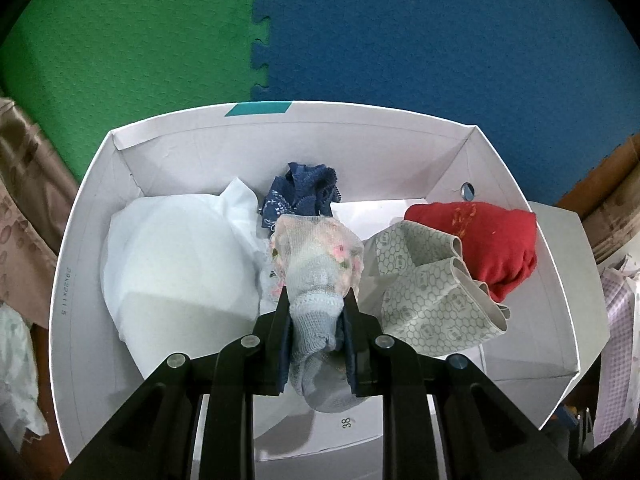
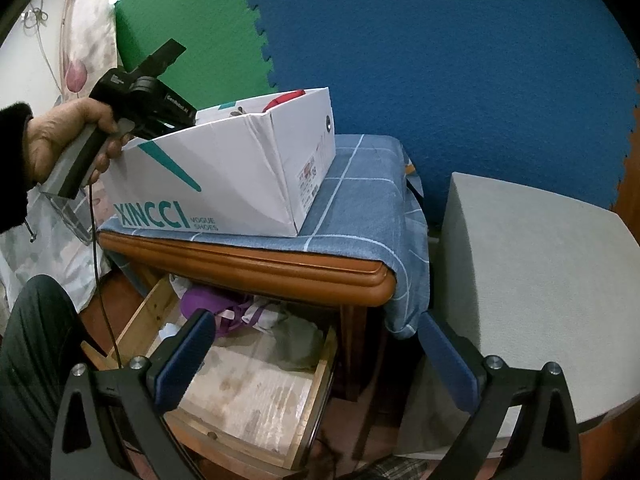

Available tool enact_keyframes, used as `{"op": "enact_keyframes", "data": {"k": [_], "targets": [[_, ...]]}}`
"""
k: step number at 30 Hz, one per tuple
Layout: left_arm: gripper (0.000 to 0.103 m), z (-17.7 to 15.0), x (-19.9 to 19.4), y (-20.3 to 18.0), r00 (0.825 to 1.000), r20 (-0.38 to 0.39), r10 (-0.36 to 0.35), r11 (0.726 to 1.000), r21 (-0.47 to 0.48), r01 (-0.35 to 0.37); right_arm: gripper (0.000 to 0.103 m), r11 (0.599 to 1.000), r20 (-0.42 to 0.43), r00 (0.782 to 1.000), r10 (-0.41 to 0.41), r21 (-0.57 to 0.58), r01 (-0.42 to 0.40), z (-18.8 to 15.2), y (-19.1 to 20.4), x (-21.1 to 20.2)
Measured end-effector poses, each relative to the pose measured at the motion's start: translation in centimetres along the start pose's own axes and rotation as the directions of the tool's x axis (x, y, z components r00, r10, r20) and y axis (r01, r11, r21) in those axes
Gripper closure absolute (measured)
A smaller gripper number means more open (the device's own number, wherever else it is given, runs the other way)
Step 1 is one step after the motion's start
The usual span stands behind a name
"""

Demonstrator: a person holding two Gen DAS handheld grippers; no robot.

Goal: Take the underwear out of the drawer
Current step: 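Carry the pale underwear up over the white box with the left gripper, then lower the pale underwear into the box and open the left gripper, then reach the right gripper into the drawer toward the light blue underwear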

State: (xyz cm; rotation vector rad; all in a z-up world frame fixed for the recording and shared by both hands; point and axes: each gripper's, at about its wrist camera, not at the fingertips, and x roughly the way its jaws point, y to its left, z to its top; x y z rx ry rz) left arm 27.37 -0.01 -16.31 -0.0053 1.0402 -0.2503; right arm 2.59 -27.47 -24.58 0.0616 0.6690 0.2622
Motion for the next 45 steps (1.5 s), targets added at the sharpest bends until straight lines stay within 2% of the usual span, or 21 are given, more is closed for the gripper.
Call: {"op": "enact_keyframes", "data": {"k": [4,7,9,11,12,14,15,18,20,21,23,26,31,32,33,35,36,39,41,43,45], "targets": [[0.082,0.1,0.1,0.0,1.0,-0.002,0.004,1.0,0.002,-0.004,0.0,1.0,-0.003,1.0,-0.001,-0.003,0.001,0.0,0.1,0.1],[0.072,0.1,0.2,0.0,1.0,0.008,0.005,1.0,-0.006,-0.005,0.0,1.0,-0.007,1.0,0.0,-0.007,0.0,0.0,0.2,0.1],[0.043,-0.1,-0.4,0.2,0.999,0.038,0.004,1.0,-0.023,-0.003,0.0,1.0,-0.018,1.0,0.009,-0.007,-0.009,0.0,0.2,0.3],[0.03,-0.9,-2.0,0.7,0.994,0.1,-0.032,0.998,-0.045,0.037,0.0,1.0,-0.042,0.999,0.01,-0.016,-0.011,-0.3,0.4,0.7],[0.03,-1.5,-2.9,1.0,0.988,0.136,-0.071,0.996,-0.04,0.077,0.0,0.999,-0.057,0.998,0.008,-0.032,-0.01,-0.4,0.6,0.9],[0.026,-3.7,-5.7,1.8,0.963,0.219,-0.159,0.987,0.006,0.162,0.0,0.997,-0.076,0.997,0.004,-0.073,-0.01,-0.7,1.4,1.2],[0.018,-5.5,-7.6,2.4,0.941,0.272,-0.203,0.979,0.057,0.195,0.0,0.995,-0.086,0.996,0.007,-0.099,-0.016,-0.8,1.9,1.3],[0.0,-10.2,-11.8,4.4,0.879,0.411,-0.241,0.969,0.156,0.192,0.0,0.985,-0.155,0.986,0.056,-0.151,-0.08,-1.0,3.7,2.5],[0.0,-14.3,-14.0,6.9,0.831,0.515,-0.212,0.973,0.193,0.129,0.0,0.971,-0.199,0.977,0.079,-0.206,-0.121,-1.1,5.8,3.5],[0.0,-15.6,-14.3,8.0,0.82,0.539,-0.193,0.976,0.194,0.103,0.0,0.959,-0.218,0.97,0.104,-0.236,-0.156,-1.2,7.2,4.2],[0.0,-17.7,-14.1,10.6,0.82,0.556,-0.135,0.986,0.159,0.055,0.0,0.941,-0.26,0.957,0.126,-0.274,-0.198,-1.6,10.2,5.8],[0.0,-20.0,-13.3,14.6,0.824,0.56,-0.086,0.995,0.089,0.043,0.0,0.907,-0.336,0.93,0.148,-0.33,-0.263,-2.5,15.3,9.3],[0.0,-23.2,-13.9,20.3,0.766,0.64,-0.055,0.993,-0.047,0.111,0.0,0.808,-0.442,0.891,0.107,-0.483,-0.337,-3.7,23.8,15.2],[0.0,-23.5,-13.8,21.1,0.764,0.642,-0.061,0.988,-0.07,0.138,0.0,0.796,-0.477,0.876,0.075,-0.501,-0.341,-4.2,24.9,16.6],[0.0,-23.8,-13.9,22.0,0.761,0.645,-0.069,0.981,-0.093,0.168,0.0,0.79,-0.529,0.846,0.07,-0.488,-0.371,-4.6,25.6,18.1],[0.0,-24.4,-14.2,23.2,0.752,0.656,-0.074,0.97,-0.129,0.207,0.003,0.789,-0.631,0.763,0.142,-0.393,-0.472,-5.0,26.2,20.7],[0.0,-24.5,-13.9,23.9,0.751,0.656,-0.075,0.962,-0.152,0.228,0.009,0.788,-0.65,0.746,0.144,-0.381,-0.483,-5.1,26.4,21.6],[0.001,-25.3,-13.7,25.7,0.742,0.666,-0.077,0.939,-0.203,0.279,0.033,0.78,-0.675,0.729,0.116,-0.393,-0.487,-5.2,27.1,23.5],[0.001,-25.5,-13.7,26.4,0.733,0.675,-0.085,0.925,-0.22,0.309,0.039,0.751,-0.677,0.732,0.07,-0.447,-0.486,-5.7,27.8,24.6],[0.001,-25.8,-13.7,26.8,0.725,0.683,-0.091,0.918,-0.225,0.327,0.044,0.731,-0.694,0.719,0.019,-0.481,-0.484,-6.7,28.4,25.7],[0.001,-26.0,-13.7,27.1,0.722,0.685,-0.1,0.915,-0.222,0.337,0.044,0.721,-0.653,0.756,-0.048,-0.546,-0.427,-7.1,28.3,26.5]]}}
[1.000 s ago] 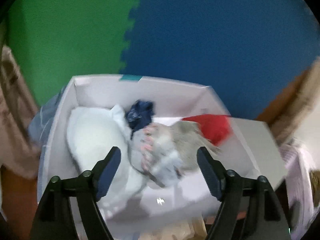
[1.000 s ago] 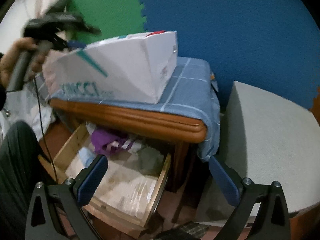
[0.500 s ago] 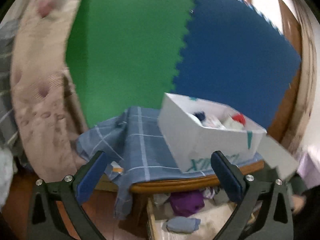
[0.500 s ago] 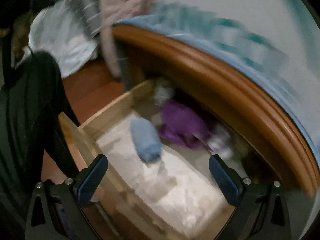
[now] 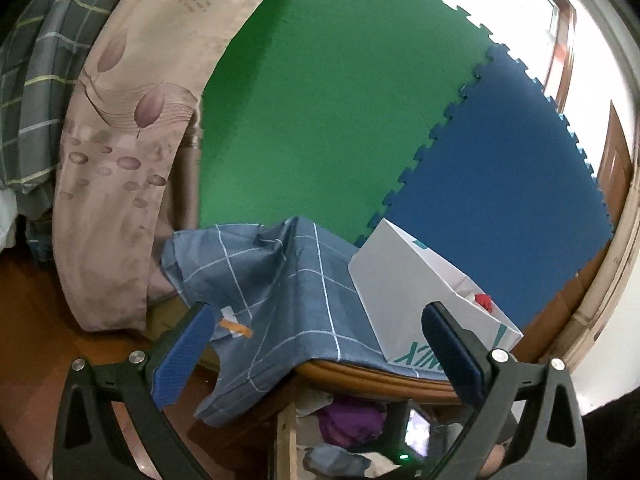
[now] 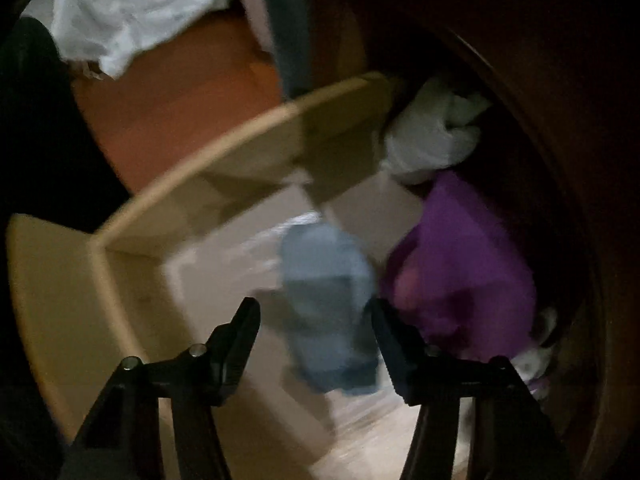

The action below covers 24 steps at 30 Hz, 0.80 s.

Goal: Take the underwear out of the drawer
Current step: 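Reach the right gripper into the drawer toward the light blue underwear, then grasp the light blue underwear with the right gripper and lift it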

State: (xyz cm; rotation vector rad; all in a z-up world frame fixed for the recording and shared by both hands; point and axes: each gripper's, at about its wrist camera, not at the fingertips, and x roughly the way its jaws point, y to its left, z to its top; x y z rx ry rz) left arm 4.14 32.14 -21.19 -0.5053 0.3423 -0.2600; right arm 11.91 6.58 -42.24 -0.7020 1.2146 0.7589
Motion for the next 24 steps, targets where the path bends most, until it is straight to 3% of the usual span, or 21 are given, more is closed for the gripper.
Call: {"op": "enact_keyframes", "data": {"k": [4,7,8,9,10,11,15,20,24], "targets": [[0.0,-0.1,0.0,-0.2,1.0,-0.002,-0.008,1.0,0.018,0.008,0.045,1.0,-0.05,0.999,0.016,-0.012,-0.017,0.0,-0.2,2.1],[0.001,-0.2,0.6,-0.4,1.0,-0.018,-0.008,1.0,0.028,0.009,0.046,0.994,-0.098,0.994,-0.057,-0.099,0.047,0.0,1.1,3.8],[0.0,-0.3,0.8,-0.5,1.0,-0.022,-0.007,1.0,0.029,0.008,0.05,0.995,-0.093,0.995,-0.043,-0.095,0.034,0.0,1.1,3.7],[0.001,-0.3,1.0,-0.5,1.0,-0.028,-0.006,1.0,0.029,0.007,0.061,0.998,-0.096,0.995,0.005,-0.054,-0.01,0.1,0.6,3.6],[0.001,-0.3,1.1,-0.5,1.0,-0.03,-0.004,1.0,0.03,0.005,0.068,0.999,-0.09,0.996,-0.007,-0.053,0.003,-0.1,0.5,3.3],[0.001,-0.3,1.1,-0.6,1.0,-0.031,-0.002,0.999,0.032,0.003,0.069,0.996,-0.066,0.997,-0.039,-0.077,0.033,-0.4,0.8,2.8],[0.001,-0.4,1.3,-1.0,0.999,-0.038,0.008,0.999,0.049,-0.006,0.07,0.997,0.01,0.999,-0.038,-0.064,0.039,-2.6,0.6,-0.6],[0.001,-0.4,1.6,-1.4,0.999,-0.045,0.021,0.999,0.05,-0.018,0.07,0.999,0.145,0.989,-0.004,0.05,-0.003,-6.6,-2.0,-6.4],[0.001,-0.6,2.2,-2.2,0.998,-0.061,0.033,0.997,0.072,-0.029,0.07,0.987,0.189,0.981,-0.042,0.163,0.011,-10.8,-4.4,-9.2]]}}
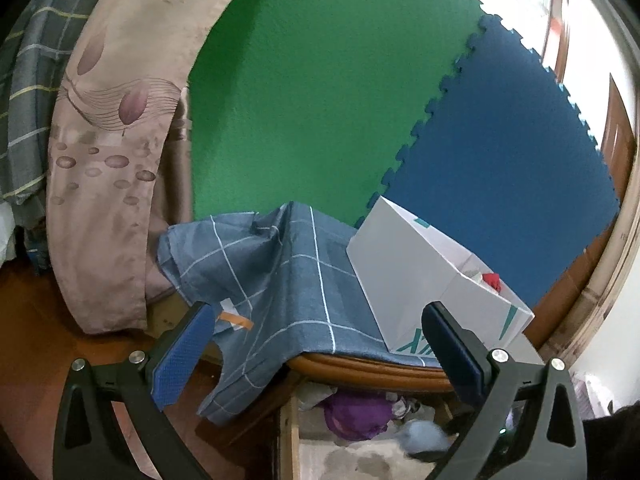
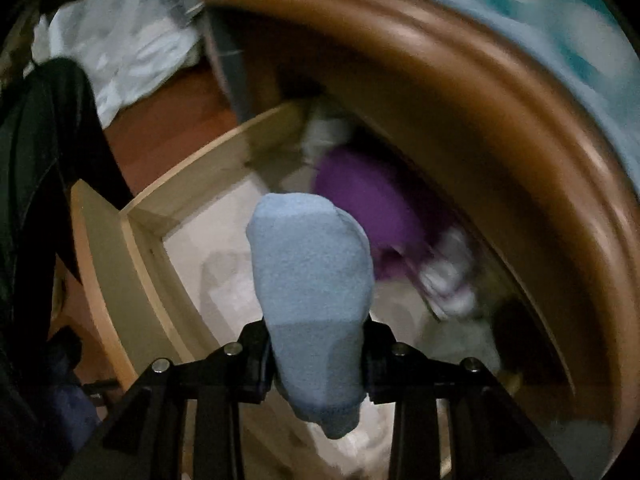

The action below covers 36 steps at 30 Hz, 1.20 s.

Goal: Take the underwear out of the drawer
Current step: 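Grasp the light blue underwear with the right gripper and lift it, then carry the light blue underwear up over the white box with the right gripper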

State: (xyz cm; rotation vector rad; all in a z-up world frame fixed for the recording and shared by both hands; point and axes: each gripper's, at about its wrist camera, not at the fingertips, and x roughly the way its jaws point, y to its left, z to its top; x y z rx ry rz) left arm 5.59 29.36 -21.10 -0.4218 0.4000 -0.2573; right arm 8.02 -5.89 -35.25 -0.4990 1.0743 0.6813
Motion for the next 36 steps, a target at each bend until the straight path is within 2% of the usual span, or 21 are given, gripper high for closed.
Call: {"op": "enact_keyframes", "data": {"k": [5,9,11,16,19,25,32,36], "targets": [[0.0,-0.2,0.9,-0.9,0.999,-0.029,0.026,0.999,0.035,-0.025,0.07,0.985,0.029,0.996,-0.081,0.155,0.075,-3.7,-2.7,-2.3],[0.001,-0.3,1.4,-1.1,0.997,-0.055,0.051,0.998,0.043,-0.048,0.07,0.945,0.055,0.988,-0.142,0.306,0.118,-6.3,-3.9,-3.7],[0.0,-0.4,1.6,-1.1,0.996,-0.07,0.062,0.997,0.041,-0.059,0.07,0.931,0.078,0.979,-0.187,0.332,0.152,-6.0,-3.4,-4.7],[0.001,-0.6,2.1,-1.2,0.992,-0.089,0.088,0.995,0.046,-0.084,0.07,0.866,0.101,0.946,-0.309,0.441,0.236,-6.2,-4.4,-8.1],[0.001,-0.6,2.3,-1.5,0.99,-0.096,0.101,0.994,0.06,-0.095,0.07,0.843,0.089,0.931,-0.355,0.461,0.277,-6.8,-5.1,-9.9],[0.0,-0.9,2.9,-2.0,0.985,-0.12,0.123,0.989,0.095,-0.112,0.07,0.821,0.09,0.923,-0.374,0.495,0.285,-7.0,-5.1,-11.4],[0.0,-1.1,3.2,-2.4,0.982,-0.133,0.132,0.987,0.114,-0.117,0.07,0.816,0.101,0.92,-0.379,0.505,0.281,-6.7,-4.9,-12.7],[0.0,-1.1,3.3,-2.3,0.981,-0.139,0.132,0.987,0.112,-0.117,0.07,0.814,0.109,0.91,-0.399,0.499,0.297,-6.1,-4.5,-13.5]]}}
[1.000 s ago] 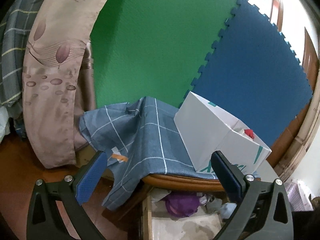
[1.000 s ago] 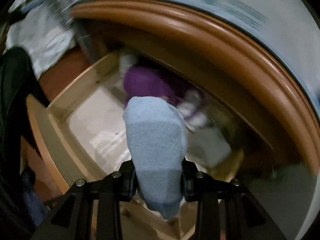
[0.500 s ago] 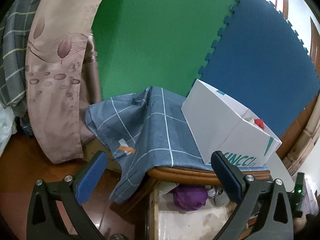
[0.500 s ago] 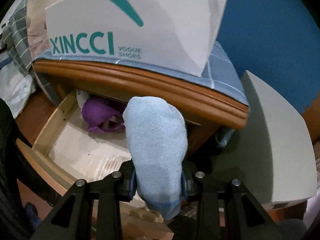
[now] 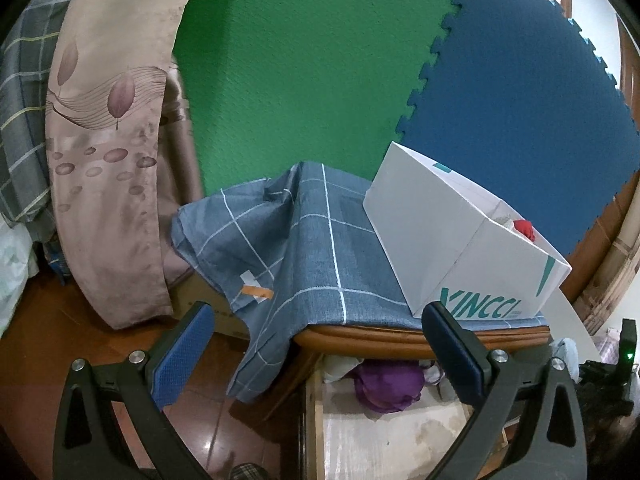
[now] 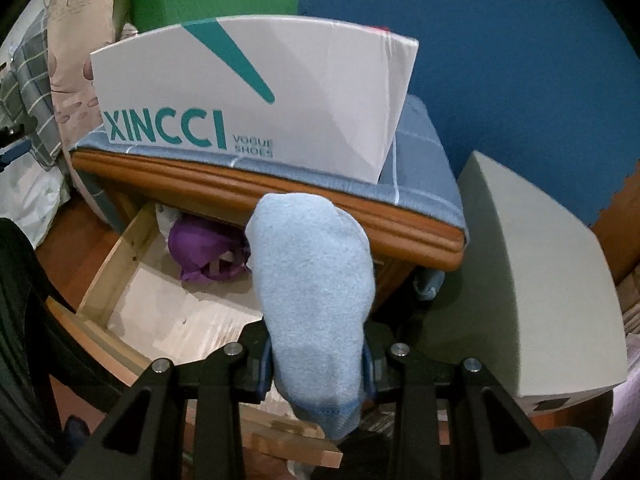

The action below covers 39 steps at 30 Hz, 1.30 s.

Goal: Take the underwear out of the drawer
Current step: 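Carry the light blue underwear up over the white box with the right gripper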

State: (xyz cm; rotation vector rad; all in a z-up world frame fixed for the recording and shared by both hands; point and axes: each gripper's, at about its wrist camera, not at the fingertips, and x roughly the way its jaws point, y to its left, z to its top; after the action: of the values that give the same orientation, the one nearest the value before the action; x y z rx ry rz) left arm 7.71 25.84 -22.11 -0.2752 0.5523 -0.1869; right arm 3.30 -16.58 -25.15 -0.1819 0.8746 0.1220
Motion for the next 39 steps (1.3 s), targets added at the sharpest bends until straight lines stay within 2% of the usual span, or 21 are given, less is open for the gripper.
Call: {"op": "enact_keyframes", "data": {"k": [16,23,28,33,39], "targets": [[0.0,-0.1,0.2,-0.2,1.0,-0.015,0.003,1.0,0.013,-0.003,0.07,1.0,0.068,0.998,0.009,-0.025,-0.008,2.6,1.5,-3.1],[0.0,-0.1,0.3,-0.2,1.0,-0.016,0.0,1.0,0.016,0.0,0.069,0.998,0.12,0.992,0.038,-0.052,-0.032,4.5,2.2,-5.0],[0.0,-0.2,0.2,-0.3,1.0,-0.007,-0.008,1.0,0.018,0.008,0.069,0.994,0.185,0.978,0.092,-0.078,-0.079,7.7,3.1,-7.5],[0.0,-0.1,0.0,-0.1,1.0,-0.003,-0.018,1.0,0.006,0.018,0.069,0.987,0.231,0.96,0.159,-0.075,-0.145,12.8,3.7,-9.2],[0.0,-0.1,-0.5,0.5,0.999,0.013,-0.038,0.999,-0.016,0.038,0.069,0.983,0.252,0.95,0.183,-0.068,-0.171,18.8,4.6,-8.6]]}}
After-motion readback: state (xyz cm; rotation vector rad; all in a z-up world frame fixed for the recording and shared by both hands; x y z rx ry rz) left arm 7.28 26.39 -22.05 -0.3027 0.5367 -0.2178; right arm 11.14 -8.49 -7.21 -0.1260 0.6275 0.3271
